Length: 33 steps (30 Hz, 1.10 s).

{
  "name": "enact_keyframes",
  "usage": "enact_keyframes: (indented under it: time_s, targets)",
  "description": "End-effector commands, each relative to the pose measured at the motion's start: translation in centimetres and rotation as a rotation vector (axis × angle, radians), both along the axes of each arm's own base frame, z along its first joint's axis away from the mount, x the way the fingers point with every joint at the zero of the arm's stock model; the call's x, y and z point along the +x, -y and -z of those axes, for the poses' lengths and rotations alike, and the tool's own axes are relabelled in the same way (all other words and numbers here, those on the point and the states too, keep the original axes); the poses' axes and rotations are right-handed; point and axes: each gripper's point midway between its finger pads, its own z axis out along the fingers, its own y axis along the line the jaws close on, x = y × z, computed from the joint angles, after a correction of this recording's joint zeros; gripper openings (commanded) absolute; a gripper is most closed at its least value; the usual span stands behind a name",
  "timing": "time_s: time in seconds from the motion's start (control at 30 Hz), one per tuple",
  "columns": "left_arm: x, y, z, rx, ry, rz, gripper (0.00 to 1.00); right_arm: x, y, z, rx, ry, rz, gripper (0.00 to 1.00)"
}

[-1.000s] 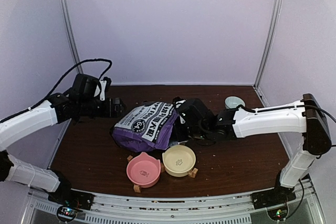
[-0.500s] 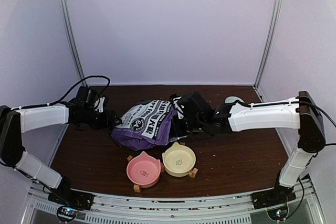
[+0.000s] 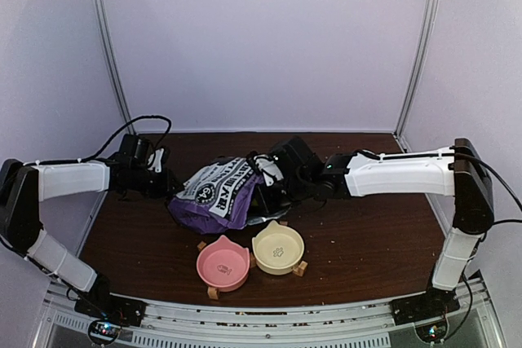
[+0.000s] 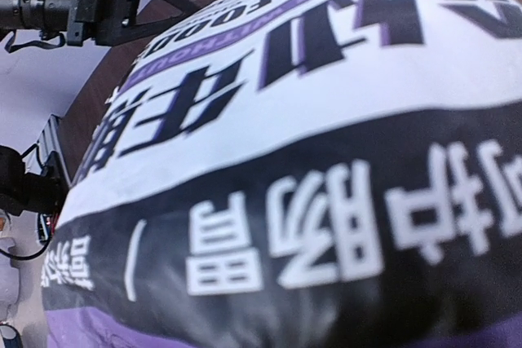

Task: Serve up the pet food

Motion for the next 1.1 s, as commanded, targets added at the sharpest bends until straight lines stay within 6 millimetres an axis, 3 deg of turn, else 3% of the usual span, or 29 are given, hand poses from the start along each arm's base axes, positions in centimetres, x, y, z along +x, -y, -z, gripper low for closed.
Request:
enact_keyframes:
  time_s: [0.0, 0.17, 0.3, 0.37, 0.47, 0.53, 0.67, 0.73, 0.87, 1.07]
  targets:
    - [-0.4, 0.7, 0.7, -0.014, -0.030, 0.027, 0.13, -4.4, -2.4, -3.8, 0.160, -0.117, -0.195, 0.11]
    - [-0.1, -0.3, 0.7, 0.029, -0.017, -0.013, 0.13, -4.4, -1.0, -6.5, 0.249, -0.195, -0.145, 0.11]
    - [0.3, -0.8, -0.5, 0.057, 0.019, -0.024, 0.22, -4.3, 0.7, -8.0, 0.339, -0.252, -0.097, 0.11]
    - [0.5, -1.1, -1.6, 0.081, 0.048, -0.023, 0.33, -4.4, 1.3, -9.1, 0.394, -0.274, -0.084, 0.11]
    - [0.9, -1.7, -3.9, 0.133, 0.093, -0.017, 0.59, -4.3, 1.8, -10.0, 0.464, -0.292, -0.063, 0.11]
    - [1.0, -2.1, -6.1, 0.165, 0.133, -0.010, 0.69, -4.1, 1.8, -10.6, 0.492, -0.292, -0.057, 0.11]
    - [0.1, -2.2, -11.3, 0.195, 0.226, 0.020, 0.77, -3.7, 1.2, -11.9, 0.553, -0.283, -0.055, 0.11]
    - [-1.0, -1.2, -14.0, 0.184, 0.270, 0.054, 0.78, -3.3, 0.8, -12.8, 0.600, -0.281, -0.057, 0.11]
    - [-4.1, 2.8, -18.3, 0.161, 0.336, 0.162, 0.79, -2.7, 0.2, -13.9, 0.648, -0.279, -0.045, 0.11]
    - [-8.5, 8.9, -21.3, 0.128, 0.368, 0.292, 0.81, -1.7, -0.1, -15.5, 0.727, -0.265, -0.010, 0.12]
